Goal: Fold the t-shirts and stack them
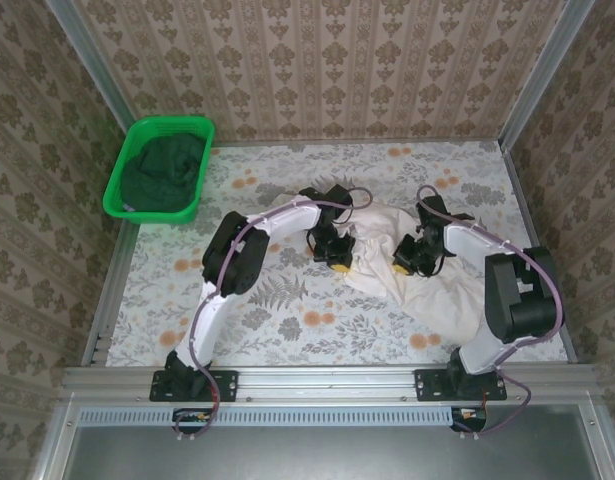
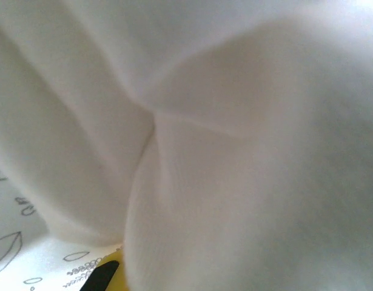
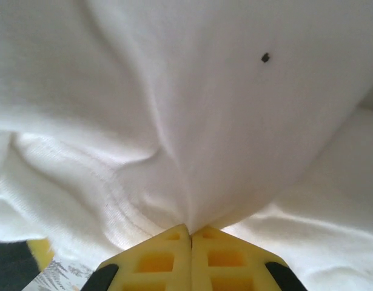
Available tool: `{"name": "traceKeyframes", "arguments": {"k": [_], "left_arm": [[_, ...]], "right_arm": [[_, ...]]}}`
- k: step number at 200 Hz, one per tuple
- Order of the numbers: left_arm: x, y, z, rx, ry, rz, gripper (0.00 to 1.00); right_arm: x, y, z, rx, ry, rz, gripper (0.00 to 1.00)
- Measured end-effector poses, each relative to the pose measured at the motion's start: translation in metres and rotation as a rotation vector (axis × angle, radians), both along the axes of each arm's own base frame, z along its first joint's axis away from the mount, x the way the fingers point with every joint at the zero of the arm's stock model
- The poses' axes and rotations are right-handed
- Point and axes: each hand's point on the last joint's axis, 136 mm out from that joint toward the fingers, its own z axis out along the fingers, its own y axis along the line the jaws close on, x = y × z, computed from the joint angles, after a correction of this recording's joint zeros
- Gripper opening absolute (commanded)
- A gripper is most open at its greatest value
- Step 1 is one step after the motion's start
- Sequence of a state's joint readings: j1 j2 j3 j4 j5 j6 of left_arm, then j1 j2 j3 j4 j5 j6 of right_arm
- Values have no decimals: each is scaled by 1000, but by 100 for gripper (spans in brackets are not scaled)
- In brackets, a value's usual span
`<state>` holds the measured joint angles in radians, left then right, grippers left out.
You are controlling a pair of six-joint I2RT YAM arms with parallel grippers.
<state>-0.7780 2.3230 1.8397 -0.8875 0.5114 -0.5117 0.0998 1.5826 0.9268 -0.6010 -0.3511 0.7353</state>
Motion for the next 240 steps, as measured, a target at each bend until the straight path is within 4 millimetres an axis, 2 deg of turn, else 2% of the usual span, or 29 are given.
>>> {"name": "traceKeyframes", "arguments": {"k": [20,30,45,59,83,116,141,170,200,240], "left_arm": [[14,0,5,-12,-95,10,0],[21,8,11,-10,-143,25,0],[33,25,32,-10,-218,58,0],[47,46,62,-23,-300,103,0],[73,89,129,-63,-464,204,0],[91,153,208,-88,-666,334,0],[91,195,246,-75,-771,392,0],[88,228,266,-33,-840,415,0],[77,240,283,-26,-893,402,0],[58,254,331,-90,-1078,452,2]], "right_arm": [[1,-7,20,-3,-52,-17,0],[2,-10,32,-7,-87,-28,0],[4,-15,54,-9,-150,-44,0],[6,-20,73,-7,-208,-61,0],[14,-26,102,-4,-298,-87,0],[25,-29,148,-3,-436,-116,0],[35,-33,195,-6,-574,-144,0],[50,-38,249,-12,-712,-172,0],[58,-42,291,-21,-823,-193,0],[62,-48,328,-34,-943,-223,0]]}}
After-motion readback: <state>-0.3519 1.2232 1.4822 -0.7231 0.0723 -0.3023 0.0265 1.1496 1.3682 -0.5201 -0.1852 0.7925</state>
